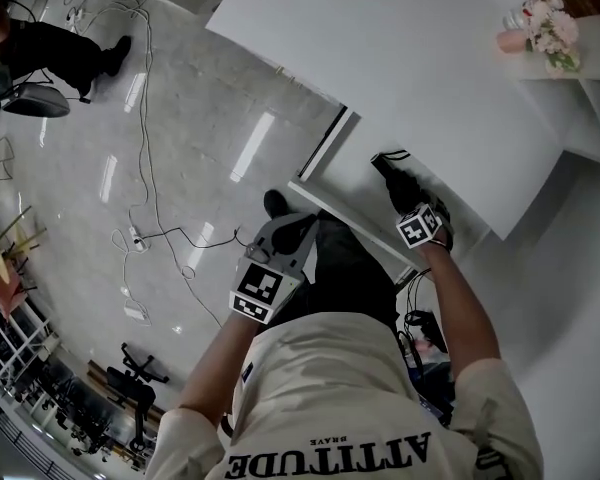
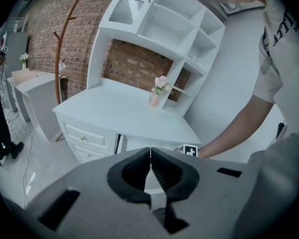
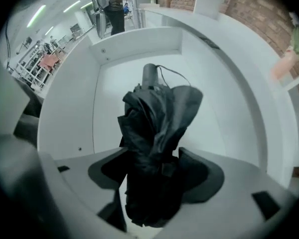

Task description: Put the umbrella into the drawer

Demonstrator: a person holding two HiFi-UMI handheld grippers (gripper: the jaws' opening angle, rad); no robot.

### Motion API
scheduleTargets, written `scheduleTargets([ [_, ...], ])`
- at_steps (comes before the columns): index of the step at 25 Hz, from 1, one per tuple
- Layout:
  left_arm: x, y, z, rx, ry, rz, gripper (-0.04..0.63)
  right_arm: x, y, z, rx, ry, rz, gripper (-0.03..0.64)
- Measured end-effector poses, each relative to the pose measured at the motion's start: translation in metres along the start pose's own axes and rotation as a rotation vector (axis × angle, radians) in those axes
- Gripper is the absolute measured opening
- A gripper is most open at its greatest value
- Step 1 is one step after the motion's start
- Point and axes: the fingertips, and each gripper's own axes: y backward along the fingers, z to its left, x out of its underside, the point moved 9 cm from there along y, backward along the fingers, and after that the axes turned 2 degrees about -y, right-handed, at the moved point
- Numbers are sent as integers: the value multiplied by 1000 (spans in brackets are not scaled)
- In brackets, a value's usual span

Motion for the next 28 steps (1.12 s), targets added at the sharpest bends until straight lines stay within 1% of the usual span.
scheduleTargets([
  [4,-6,11,1,-10,-19,-19,28,1,28,-2,-2,-52,-88,278],
  [9,-10,23,0,-15,-59,-22,28,1,63,-2,6,-124,-234,276],
  [14,-8,38,-1,-17,-79,-50,28,6,92,3,17,-200,-329,270],
  [15,-7,41,-1,-18,-81,-55,28,8,98,4,22,-222,-351,261],
  [17,-5,47,1,-20,-83,-56,28,13,109,6,37,-274,-399,205],
  [19,-5,54,3,-20,-87,-58,28,19,119,8,59,-320,-445,197],
  [21,-5,61,6,-19,-95,-62,28,23,131,13,80,-373,-476,170],
  [24,-4,72,13,-7,-118,-70,28,26,153,22,109,-454,-525,111],
  [25,-4,77,15,-2,-124,-72,28,28,160,26,107,-491,-543,99],
  [28,-2,92,25,1,-137,-75,28,28,175,37,75,-646,-610,77],
])
